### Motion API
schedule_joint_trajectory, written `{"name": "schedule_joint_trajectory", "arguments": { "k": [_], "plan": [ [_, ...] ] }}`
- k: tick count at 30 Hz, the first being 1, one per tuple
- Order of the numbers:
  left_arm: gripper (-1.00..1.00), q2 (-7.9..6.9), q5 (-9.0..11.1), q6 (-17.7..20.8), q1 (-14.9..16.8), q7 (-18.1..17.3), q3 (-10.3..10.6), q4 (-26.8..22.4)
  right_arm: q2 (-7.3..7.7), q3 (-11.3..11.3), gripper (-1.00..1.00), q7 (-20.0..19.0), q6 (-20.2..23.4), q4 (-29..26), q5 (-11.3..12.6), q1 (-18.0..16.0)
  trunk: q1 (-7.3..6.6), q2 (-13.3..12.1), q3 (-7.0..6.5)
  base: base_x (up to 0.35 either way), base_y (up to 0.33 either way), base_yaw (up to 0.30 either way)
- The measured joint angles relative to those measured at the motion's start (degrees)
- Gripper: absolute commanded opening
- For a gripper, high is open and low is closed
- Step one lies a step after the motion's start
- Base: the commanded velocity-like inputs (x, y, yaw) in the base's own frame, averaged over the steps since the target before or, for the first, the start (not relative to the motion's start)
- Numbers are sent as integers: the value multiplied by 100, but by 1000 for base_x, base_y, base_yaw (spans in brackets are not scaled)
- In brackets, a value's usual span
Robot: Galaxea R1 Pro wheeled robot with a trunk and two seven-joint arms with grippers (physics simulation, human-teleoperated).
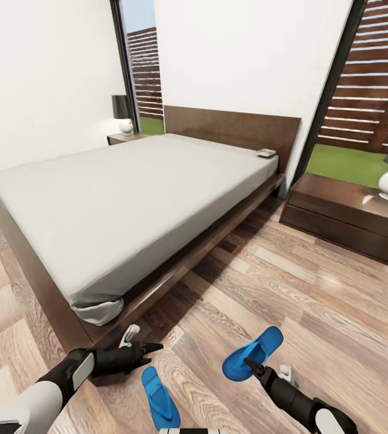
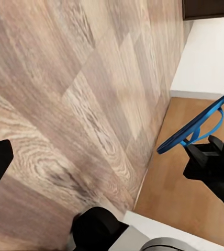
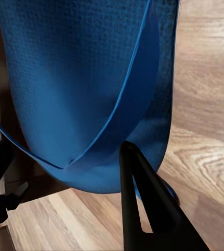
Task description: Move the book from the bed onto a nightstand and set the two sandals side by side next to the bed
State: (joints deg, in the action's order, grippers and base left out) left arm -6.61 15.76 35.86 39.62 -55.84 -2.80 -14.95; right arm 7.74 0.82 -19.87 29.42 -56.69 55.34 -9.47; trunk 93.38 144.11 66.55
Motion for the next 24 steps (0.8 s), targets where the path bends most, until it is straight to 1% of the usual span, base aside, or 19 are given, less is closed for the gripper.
{"name": "schedule_joint_trajectory", "arguments": {
  "k": [6,9,24],
  "plan": [
    [100,17,-12,2,0,-3,156,8,3,-1,-100,6,-5,1,-1,0,-15,-8,-133,0,0,0],
    [100,28,-16,2,0,-4,196,31,3,-1,-100,4,-3,1,3,0,-23,-12,-200,0,0,0],
    [100,62,-15,-5,0,5,226,107,4,8,-100,-9,-2,-7,19,0,-62,-32,-532,0,0,0]
  ]
}}
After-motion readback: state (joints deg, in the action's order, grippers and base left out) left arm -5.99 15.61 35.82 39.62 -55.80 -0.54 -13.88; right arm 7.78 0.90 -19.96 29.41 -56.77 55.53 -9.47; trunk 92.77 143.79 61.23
